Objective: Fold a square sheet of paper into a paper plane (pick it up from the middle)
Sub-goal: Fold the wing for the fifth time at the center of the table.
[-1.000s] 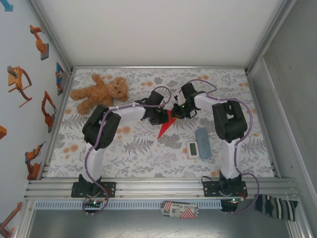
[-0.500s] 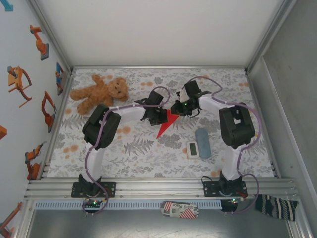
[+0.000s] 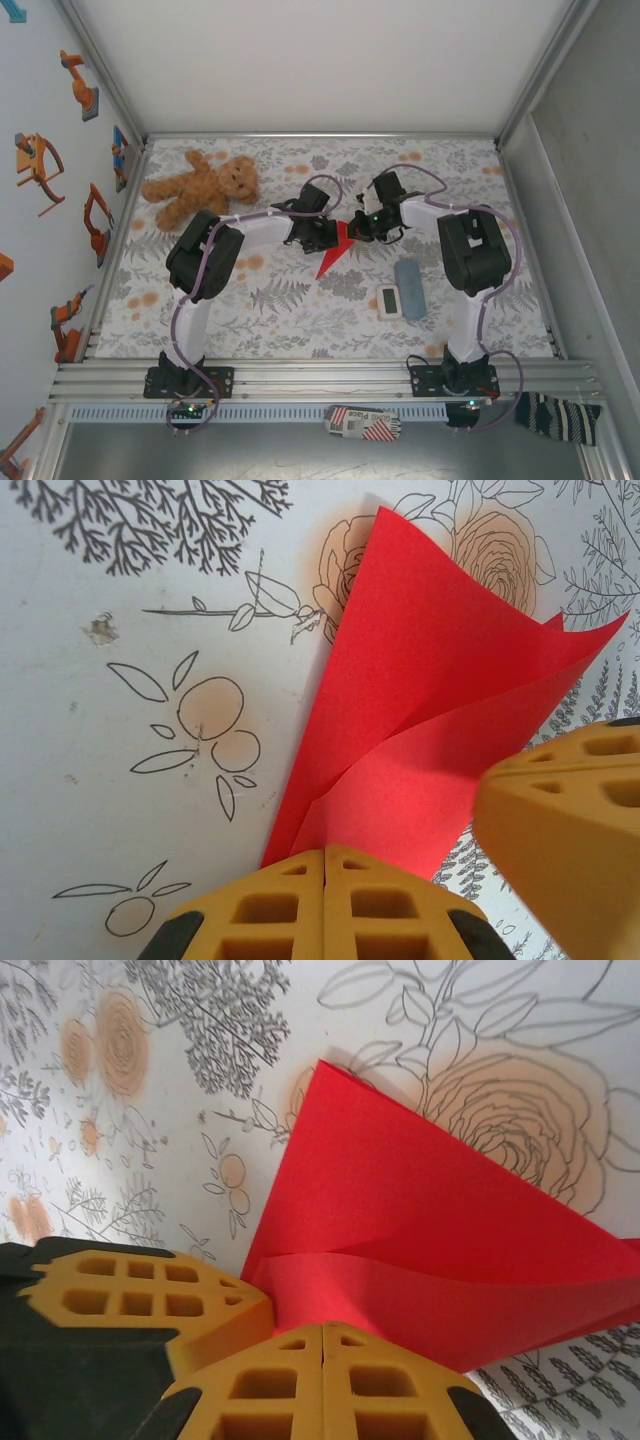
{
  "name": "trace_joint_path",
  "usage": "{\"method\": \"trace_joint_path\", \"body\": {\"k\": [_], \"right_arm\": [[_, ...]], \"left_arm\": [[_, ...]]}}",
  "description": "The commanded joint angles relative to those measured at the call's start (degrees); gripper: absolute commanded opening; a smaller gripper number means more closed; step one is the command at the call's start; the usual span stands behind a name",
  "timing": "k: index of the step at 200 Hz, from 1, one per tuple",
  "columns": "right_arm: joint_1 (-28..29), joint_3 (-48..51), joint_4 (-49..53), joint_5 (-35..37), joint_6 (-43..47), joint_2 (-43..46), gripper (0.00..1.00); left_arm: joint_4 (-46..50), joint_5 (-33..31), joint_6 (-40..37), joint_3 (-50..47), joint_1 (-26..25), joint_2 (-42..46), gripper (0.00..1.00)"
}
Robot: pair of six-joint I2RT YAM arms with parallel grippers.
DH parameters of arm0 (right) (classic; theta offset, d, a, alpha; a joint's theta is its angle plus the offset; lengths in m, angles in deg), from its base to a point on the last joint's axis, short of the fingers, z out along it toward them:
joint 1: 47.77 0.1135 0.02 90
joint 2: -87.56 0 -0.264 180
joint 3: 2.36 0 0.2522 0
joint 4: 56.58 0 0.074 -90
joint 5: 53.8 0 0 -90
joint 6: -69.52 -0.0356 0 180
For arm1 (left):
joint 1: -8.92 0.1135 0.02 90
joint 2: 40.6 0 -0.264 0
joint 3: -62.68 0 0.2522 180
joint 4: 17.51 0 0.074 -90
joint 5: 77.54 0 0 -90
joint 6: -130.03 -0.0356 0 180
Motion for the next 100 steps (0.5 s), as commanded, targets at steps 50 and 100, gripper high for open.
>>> {"method": "trace_joint_path", "body": {"k": [50,100], "right_arm": [[-0.2,-2.3,2.07,0.5,1.18,-3.98,0.03],[-1.25,-4.23,3.81,2.61,1.02,-5.29,0.02]], "left_arm": [[7.78,-5.29,0.74,-2.36,0.64,-2.93,0.03],[9.86,-5.74,-0.91,-3.34,0.82,-3.59,0.02]]}}
